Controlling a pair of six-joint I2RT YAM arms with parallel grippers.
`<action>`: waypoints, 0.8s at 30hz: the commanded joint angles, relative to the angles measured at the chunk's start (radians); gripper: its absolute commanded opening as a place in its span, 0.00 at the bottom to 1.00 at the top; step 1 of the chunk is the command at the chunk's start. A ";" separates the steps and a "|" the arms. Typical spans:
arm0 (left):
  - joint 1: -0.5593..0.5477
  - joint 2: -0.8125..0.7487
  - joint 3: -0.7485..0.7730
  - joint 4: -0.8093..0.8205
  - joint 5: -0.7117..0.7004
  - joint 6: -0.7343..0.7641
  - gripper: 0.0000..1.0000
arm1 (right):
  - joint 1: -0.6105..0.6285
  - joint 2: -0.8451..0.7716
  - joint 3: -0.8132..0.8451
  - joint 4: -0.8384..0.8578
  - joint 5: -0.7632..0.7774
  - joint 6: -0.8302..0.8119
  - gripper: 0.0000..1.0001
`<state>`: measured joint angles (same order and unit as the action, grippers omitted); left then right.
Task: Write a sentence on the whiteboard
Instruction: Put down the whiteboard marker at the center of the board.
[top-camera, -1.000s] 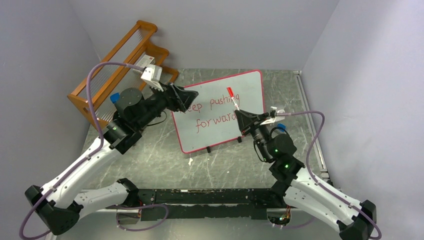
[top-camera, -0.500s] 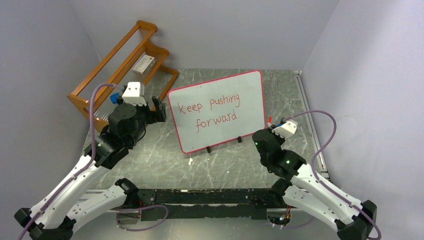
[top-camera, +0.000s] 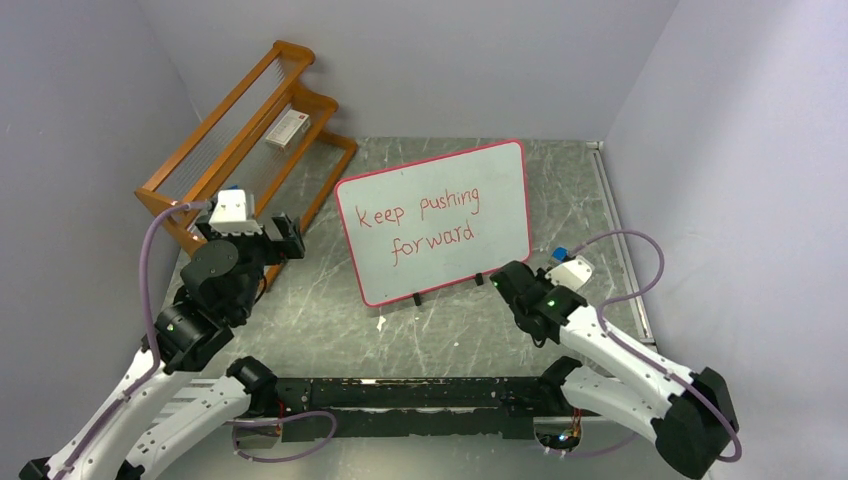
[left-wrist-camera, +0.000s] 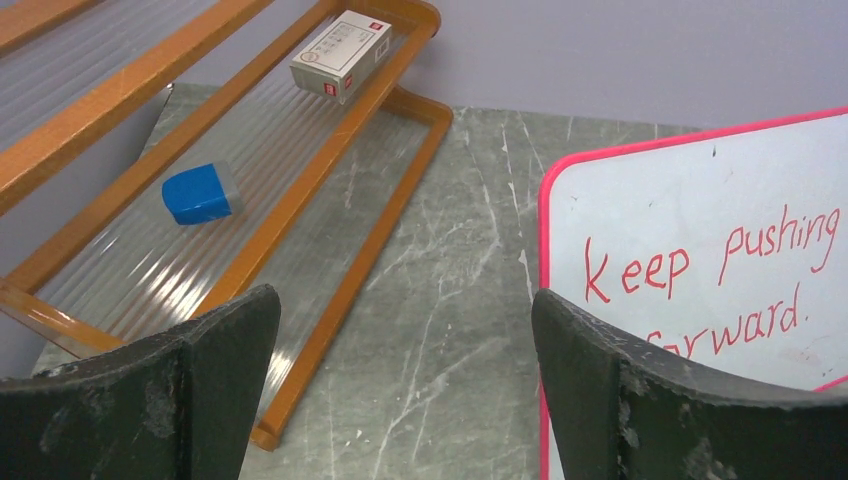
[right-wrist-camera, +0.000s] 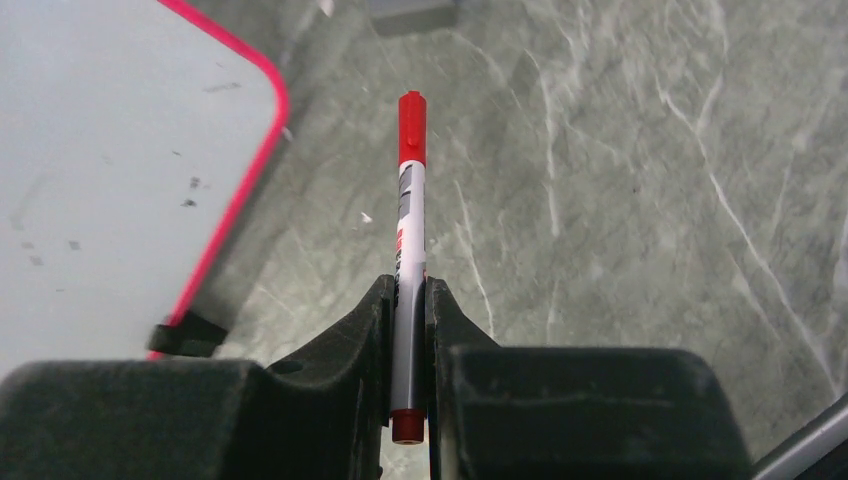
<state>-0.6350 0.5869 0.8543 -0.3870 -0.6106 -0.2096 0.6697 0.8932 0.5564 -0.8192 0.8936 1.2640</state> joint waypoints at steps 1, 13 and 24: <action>0.013 -0.040 -0.017 0.012 -0.015 0.029 0.98 | -0.014 0.060 -0.038 -0.020 -0.025 0.173 0.02; 0.012 -0.138 -0.003 -0.100 0.000 -0.020 0.98 | -0.020 0.028 -0.148 0.094 -0.092 0.195 0.39; 0.012 -0.198 0.089 -0.223 0.037 -0.006 0.98 | -0.021 -0.173 0.089 -0.045 0.001 -0.100 0.81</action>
<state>-0.6308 0.4103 0.8715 -0.5465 -0.5854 -0.2352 0.6552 0.8253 0.5270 -0.8200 0.8024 1.3296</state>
